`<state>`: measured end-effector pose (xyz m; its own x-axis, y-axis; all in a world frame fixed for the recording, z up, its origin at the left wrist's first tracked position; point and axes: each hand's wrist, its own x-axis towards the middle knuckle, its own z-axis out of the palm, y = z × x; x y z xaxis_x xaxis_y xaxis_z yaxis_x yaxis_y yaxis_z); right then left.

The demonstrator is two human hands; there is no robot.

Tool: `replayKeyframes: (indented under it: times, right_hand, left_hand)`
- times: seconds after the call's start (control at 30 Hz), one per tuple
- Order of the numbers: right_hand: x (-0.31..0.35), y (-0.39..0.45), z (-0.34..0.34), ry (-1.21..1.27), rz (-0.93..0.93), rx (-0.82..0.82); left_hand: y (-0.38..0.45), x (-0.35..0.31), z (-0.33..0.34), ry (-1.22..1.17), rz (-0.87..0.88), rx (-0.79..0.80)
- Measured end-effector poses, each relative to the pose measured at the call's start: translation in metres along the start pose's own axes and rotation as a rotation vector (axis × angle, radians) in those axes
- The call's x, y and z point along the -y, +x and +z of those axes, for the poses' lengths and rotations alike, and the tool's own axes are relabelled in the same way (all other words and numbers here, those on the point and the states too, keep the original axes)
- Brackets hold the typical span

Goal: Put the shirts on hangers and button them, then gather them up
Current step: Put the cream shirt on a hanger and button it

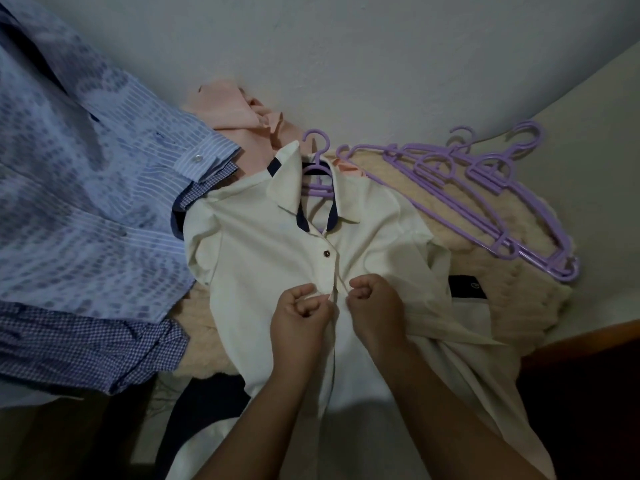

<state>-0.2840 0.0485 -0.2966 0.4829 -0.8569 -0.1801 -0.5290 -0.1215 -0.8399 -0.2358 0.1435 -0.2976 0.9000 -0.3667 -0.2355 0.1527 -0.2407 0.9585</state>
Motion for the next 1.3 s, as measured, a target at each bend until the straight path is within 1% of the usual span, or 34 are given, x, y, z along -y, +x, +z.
replayKeyframes:
  times: [0.07,0.17,0.27,0.37,0.43,0.6,0.7,0.8,0.87,0.97,1.07,1.17,1.23,1.3]
  right_hand:
    - [0.004,-0.001,0.002,0.043,-0.009,0.019]
    - [0.009,-0.003,0.006,0.203,0.016,0.075]
    - [0.008,-0.001,0.007,0.286,0.015,0.076]
    - [0.007,0.0,0.007,0.392,0.034,0.111]
    - [0.009,0.002,0.008,0.423,0.009,0.139]
    - [0.022,0.015,0.013,0.387,-0.144,0.193]
    - [0.022,0.018,0.017,0.315,-0.208,0.212]
    - [0.012,0.017,0.017,0.259,-0.176,0.238]
    - [0.007,0.016,0.016,0.229,-0.139,0.256]
    - [0.002,0.016,0.016,0.176,-0.153,0.256]
    - [0.002,0.014,0.016,0.157,-0.157,0.29]
    - [0.0,0.014,0.014,0.096,-0.172,0.289]
    - [-0.002,0.015,0.015,0.085,-0.139,0.281]
    - [-0.002,0.016,0.016,0.129,-0.077,0.26]
  left_hand:
    - [-0.001,-0.005,0.001,-0.042,0.01,-0.003]
    - [0.0,-0.007,0.002,-0.07,0.013,0.001]
    - [0.004,-0.006,0.0,-0.088,-0.005,-0.001]
    - [0.007,-0.002,-0.002,-0.115,-0.023,0.006]
    - [0.008,-0.002,-0.003,-0.144,-0.034,0.013]
    - [0.026,-0.012,-0.009,-0.244,-0.063,0.021]
    - [0.039,-0.009,-0.01,-0.26,-0.085,0.079]
    - [0.041,0.001,-0.007,-0.327,-0.149,0.141]
    - [0.042,0.006,-0.005,-0.333,-0.162,0.175]
    - [0.045,0.009,-0.005,-0.323,-0.157,0.21]
    - [0.047,0.012,-0.005,-0.313,-0.153,0.225]
    - [0.046,0.016,-0.005,-0.274,-0.116,0.231]
    - [0.044,0.017,-0.005,-0.24,-0.093,0.24]
    - [0.043,0.018,-0.005,-0.227,-0.084,0.245]
